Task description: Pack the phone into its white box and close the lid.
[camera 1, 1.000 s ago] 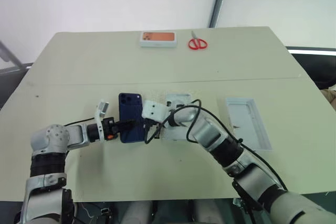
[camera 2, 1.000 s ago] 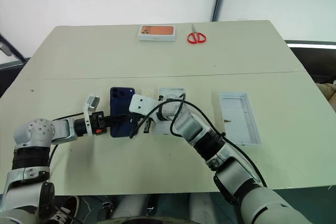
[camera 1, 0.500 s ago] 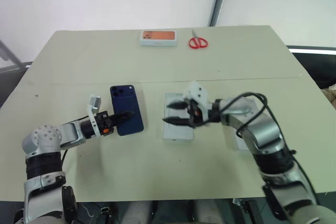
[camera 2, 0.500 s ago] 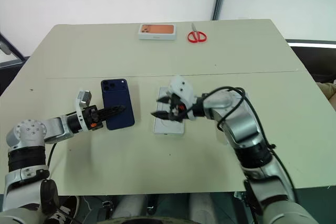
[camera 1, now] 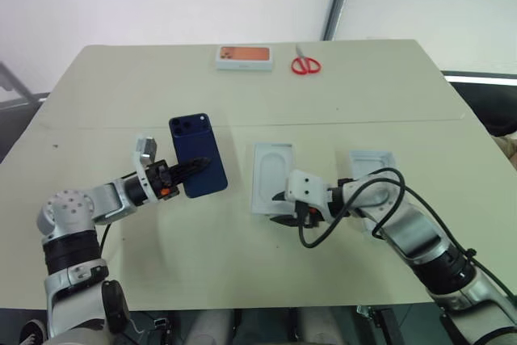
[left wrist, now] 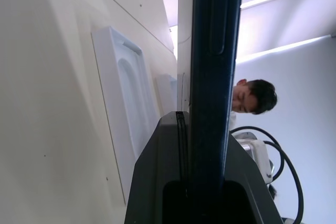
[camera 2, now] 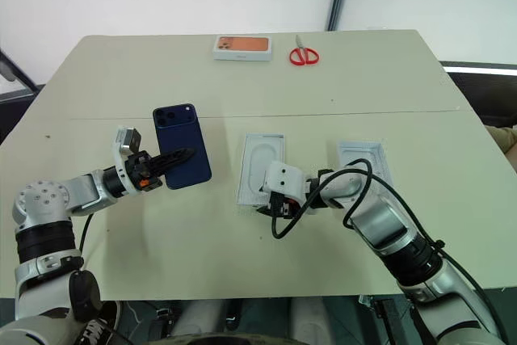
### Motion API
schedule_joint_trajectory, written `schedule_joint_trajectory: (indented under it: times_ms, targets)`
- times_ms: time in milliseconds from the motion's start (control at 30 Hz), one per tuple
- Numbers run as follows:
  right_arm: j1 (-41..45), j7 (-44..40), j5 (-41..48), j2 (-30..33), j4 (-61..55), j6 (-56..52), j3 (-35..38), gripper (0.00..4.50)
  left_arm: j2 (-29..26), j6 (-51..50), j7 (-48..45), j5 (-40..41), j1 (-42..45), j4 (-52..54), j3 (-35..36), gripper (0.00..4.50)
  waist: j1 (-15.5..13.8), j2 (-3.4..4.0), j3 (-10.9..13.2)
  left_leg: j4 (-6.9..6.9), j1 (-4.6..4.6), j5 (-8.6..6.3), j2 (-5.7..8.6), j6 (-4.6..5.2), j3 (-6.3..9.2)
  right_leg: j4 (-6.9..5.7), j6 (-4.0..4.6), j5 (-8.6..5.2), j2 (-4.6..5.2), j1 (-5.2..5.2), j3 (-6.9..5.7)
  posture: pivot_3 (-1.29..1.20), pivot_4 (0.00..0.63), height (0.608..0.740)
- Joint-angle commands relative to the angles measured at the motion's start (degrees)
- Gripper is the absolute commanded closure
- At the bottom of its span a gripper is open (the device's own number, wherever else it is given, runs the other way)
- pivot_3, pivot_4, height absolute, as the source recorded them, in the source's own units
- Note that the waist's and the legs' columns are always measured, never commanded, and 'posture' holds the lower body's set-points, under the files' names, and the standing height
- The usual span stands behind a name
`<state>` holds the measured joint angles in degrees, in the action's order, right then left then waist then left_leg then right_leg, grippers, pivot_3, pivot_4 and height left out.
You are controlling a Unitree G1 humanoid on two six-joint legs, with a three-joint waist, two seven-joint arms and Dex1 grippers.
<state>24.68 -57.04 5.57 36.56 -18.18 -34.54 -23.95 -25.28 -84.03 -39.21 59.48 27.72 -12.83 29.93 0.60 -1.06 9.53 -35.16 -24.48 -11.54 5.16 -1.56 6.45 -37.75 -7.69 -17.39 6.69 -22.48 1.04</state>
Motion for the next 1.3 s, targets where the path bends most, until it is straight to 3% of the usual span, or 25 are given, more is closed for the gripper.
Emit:
schedule_joint_trajectory:
  times_ms: [33,167,300,1000,1100,1233,1300]
  targets:
    - [0.88,-0.06,-0.87,0.23,-0.01,0.90,-0.30,2.18,-0.11,0.11,-0.21,2.25,0.55,2.68,-0.11,4.50,0.08,-0.01,0.01,0.00,0.00,0.00,0.00,0.00,0.00,0.00,0.00,0.00,0.00,0.00,0.00,0.00,0.150,0.740]
    - [1.69,-0.63,-1.99,0.44,0.78,0.23,-1.74,2.18,0.65,-0.08,0.60,2.26,0.09,3.45,-0.33,4.50,0.12,-0.02,0.01,0.02,0.00,0.00,-0.01,0.00,0.00,0.00,0.00,0.00,-0.01,0.00,0.00,0.00,0.150,0.740]
    - [2.06,-1.30,-2.06,0.33,1.14,-0.75,-2.42,3.47,1.19,-0.43,1.16,2.77,-0.33,4.50,-0.22,4.50,0.13,-0.02,0.01,0.02,0.01,0.00,-0.01,0.00,0.00,0.00,0.00,0.00,-0.02,0.00,0.00,0.00,0.150,0.740]
    - [0.68,-0.88,0.21,-6.05,-1.58,-3.37,-4.77,3.47,0.31,-2.26,3.40,5.64,2.01,2.97,0.79,4.50,0.21,-0.02,0.01,0.01,0.02,0.00,-0.03,-0.01,0.01,-0.01,0.00,0.00,-0.05,0.00,0.00,0.00,0.150,0.740]
    - [0.76,-1.17,0.99,-6.10,-1.68,-3.63,-4.19,2.51,0.38,-2.40,3.69,5.78,2.15,2.77,0.58,4.50,0.21,-0.02,0.01,0.01,0.02,0.00,-0.03,-0.01,0.02,-0.01,0.00,0.00,-0.05,0.01,0.00,0.00,0.150,0.740]
    - [0.83,-1.26,0.42,-4.96,-2.14,-1.86,-4.39,0.42,0.62,-2.36,3.92,5.82,2.26,2.62,0.32,4.50,0.20,-0.02,0.01,0.01,0.02,0.00,-0.03,-0.01,0.01,-0.01,0.00,0.00,-0.05,0.00,0.00,0.00,0.150,0.740]
    - [0.78,-1.73,1.19,-4.28,-2.86,-2.04,-3.54,0.42,0.74,-2.36,3.80,5.67,1.94,3.15,-0.29,4.50,0.17,-0.02,0.01,0.01,0.02,0.00,-0.03,0.00,0.01,-0.01,0.00,0.00,-0.05,0.00,0.00,0.00,0.150,0.740]
